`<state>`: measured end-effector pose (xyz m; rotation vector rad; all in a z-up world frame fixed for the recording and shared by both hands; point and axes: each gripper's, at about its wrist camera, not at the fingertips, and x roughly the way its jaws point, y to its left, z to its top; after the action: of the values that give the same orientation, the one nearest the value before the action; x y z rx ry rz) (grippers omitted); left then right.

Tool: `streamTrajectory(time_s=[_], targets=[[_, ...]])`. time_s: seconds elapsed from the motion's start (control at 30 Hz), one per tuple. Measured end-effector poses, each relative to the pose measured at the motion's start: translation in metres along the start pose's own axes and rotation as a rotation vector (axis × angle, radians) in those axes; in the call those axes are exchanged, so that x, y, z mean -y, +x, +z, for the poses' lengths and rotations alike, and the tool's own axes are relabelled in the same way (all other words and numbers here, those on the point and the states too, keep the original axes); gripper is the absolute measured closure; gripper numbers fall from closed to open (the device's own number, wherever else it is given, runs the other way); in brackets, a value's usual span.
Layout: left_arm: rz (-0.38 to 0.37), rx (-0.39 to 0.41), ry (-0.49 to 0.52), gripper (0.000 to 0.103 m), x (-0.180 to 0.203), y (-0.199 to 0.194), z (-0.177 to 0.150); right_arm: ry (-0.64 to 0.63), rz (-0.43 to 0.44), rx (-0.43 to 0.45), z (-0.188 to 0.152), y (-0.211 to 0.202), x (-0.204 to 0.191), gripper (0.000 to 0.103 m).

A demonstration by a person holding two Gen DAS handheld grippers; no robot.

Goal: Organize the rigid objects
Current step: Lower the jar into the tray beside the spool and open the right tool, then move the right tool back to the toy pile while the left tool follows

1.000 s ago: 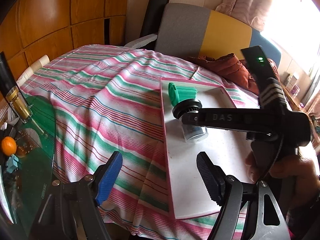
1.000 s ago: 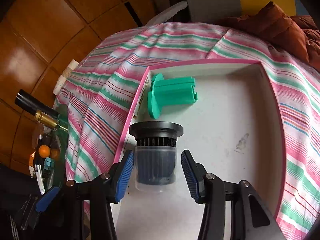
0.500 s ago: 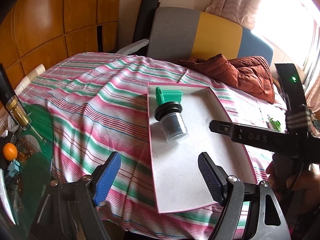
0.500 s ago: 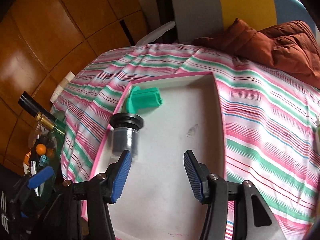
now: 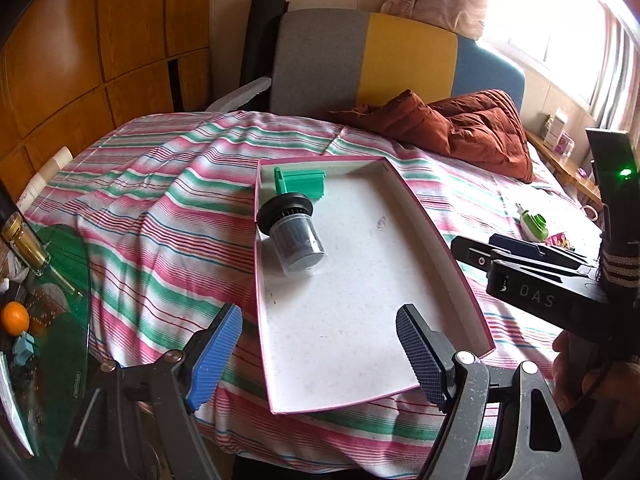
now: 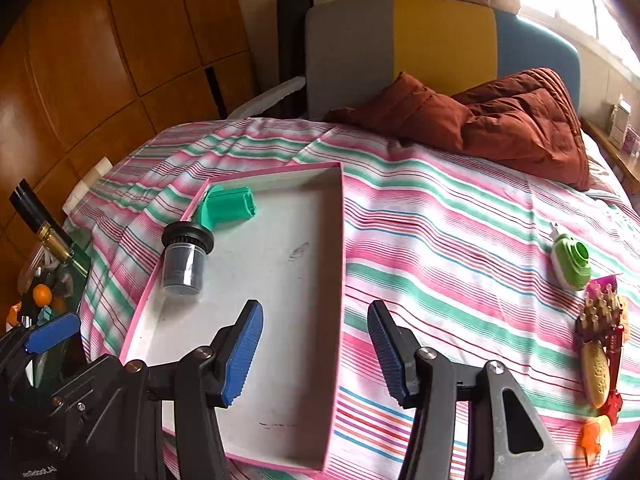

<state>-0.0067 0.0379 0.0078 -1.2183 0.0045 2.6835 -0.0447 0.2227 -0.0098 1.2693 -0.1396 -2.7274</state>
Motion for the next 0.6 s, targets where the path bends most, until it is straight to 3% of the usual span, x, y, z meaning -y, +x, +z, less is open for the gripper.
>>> streamTrajectory(time_s=[0.6], targets=[[-0.029, -0.005, 0.091, 0.023, 0.037, 0.003, 0.003, 0.085, -0.178, 0.019, -0.011, -0.040, 0.101, 0.048]])
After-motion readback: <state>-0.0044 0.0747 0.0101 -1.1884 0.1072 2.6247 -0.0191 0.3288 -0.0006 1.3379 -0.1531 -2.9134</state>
